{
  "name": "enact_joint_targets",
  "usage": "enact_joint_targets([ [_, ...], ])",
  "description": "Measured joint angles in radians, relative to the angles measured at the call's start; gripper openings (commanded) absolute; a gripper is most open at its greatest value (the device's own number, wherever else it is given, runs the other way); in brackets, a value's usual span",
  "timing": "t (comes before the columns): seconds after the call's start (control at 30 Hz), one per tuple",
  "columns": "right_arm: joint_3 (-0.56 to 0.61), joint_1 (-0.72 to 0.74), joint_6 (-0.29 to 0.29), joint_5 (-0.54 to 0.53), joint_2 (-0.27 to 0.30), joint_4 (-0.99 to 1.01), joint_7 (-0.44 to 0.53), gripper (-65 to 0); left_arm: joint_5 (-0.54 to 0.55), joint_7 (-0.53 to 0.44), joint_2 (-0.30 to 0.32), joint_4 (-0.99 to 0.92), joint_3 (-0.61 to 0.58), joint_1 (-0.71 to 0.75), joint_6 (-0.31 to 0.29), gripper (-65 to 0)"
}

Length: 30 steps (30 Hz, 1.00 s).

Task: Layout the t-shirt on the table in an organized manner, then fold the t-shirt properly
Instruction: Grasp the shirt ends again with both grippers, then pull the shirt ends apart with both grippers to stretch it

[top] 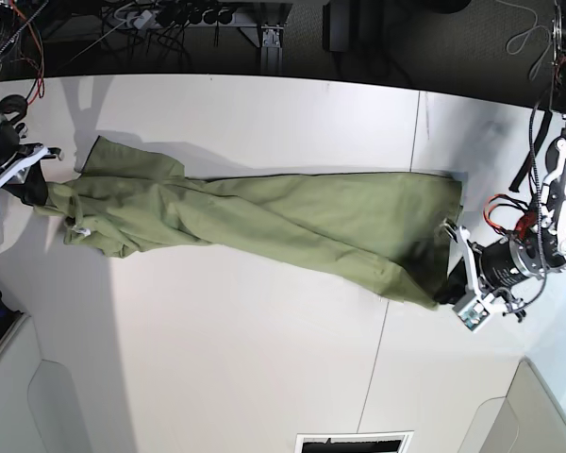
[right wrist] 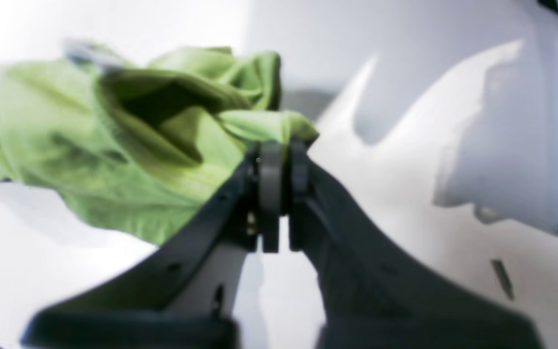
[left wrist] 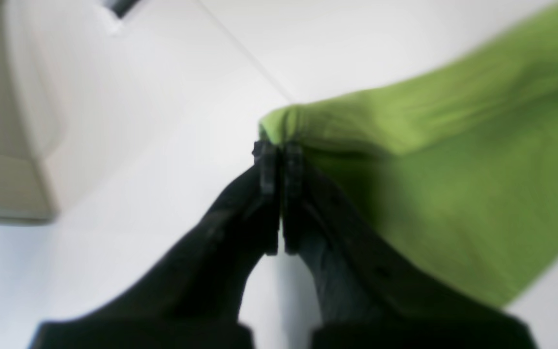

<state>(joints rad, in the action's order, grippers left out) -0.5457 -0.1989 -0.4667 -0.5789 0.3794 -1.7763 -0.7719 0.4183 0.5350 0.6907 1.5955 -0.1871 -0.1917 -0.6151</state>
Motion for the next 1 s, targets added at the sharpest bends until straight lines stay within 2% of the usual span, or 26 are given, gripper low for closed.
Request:
enact_joint_targets([
  [0.03,0.0,-0.001,0.002,0.002,0.0,0.002,-0.005,-39.9,0.002,0.011,-0.004,-0.009,-0.018,0.002,0.0,-46.4],
  [0.07,0.0,-0.003,0.002,0.002,0.0,0.002,-0.022,-36.3,0.002,0.035,-0.005,-0.016,-0.029,0.003,0.001,-42.5],
  [0.1,0.0,-0.003,0.002,-0.001,0.0,0.002,-0.046,-35.8,0.003,0.06,-0.004,-0.018,-0.031,0.003,0.005,-40.6],
  [0.17,0.0,-0.004,0.002,-0.025,0.0,-0.01,-0.076,-35.9,0.007,0.105,0.0,-0.018,-0.027,0.002,0.032,-40.6],
  [0.4,-0.001,-0.058,-0.095,-0.143,-0.072,-0.127,-0.114,-35.9,0.139,0.109,0.079,0.026,-0.022,0.003,0.023,-40.6],
  [0.53,0.0,-0.154,-0.095,-0.134,-0.146,-0.176,-0.122,-35.9,0.138,0.113,0.101,0.028,-0.021,0.007,0.023,-40.6],
  [0.63,0.0,-0.192,-0.094,-0.038,-0.188,-0.174,-0.032,-35.9,0.14,0.112,0.107,0.027,-0.021,0.01,0.023,-40.6],
  [0.73,0.0,-0.209,-0.082,0.032,-0.209,-0.134,0.031,-35.9,0.14,0.084,0.103,0.026,-0.021,0.024,0.024,-40.0],
  [0.8,0.0,-0.207,-0.076,0.064,-0.208,-0.102,0.036,-35.9,0.128,0.061,0.085,0.001,-0.021,0.028,0.024,-34.4],
  [0.87,0.0,-0.198,-0.076,0.063,-0.208,-0.09,0.045,-35.9,0.062,0.001,0.056,-0.037,-0.021,0.028,0.024,-28.7],
  [1.0,0.0,-0.167,-0.076,0.064,-0.209,-0.087,0.055,-35.9,-0.014,-0.064,0.01,-0.115,-0.021,0.028,0.061,-28.2],
])
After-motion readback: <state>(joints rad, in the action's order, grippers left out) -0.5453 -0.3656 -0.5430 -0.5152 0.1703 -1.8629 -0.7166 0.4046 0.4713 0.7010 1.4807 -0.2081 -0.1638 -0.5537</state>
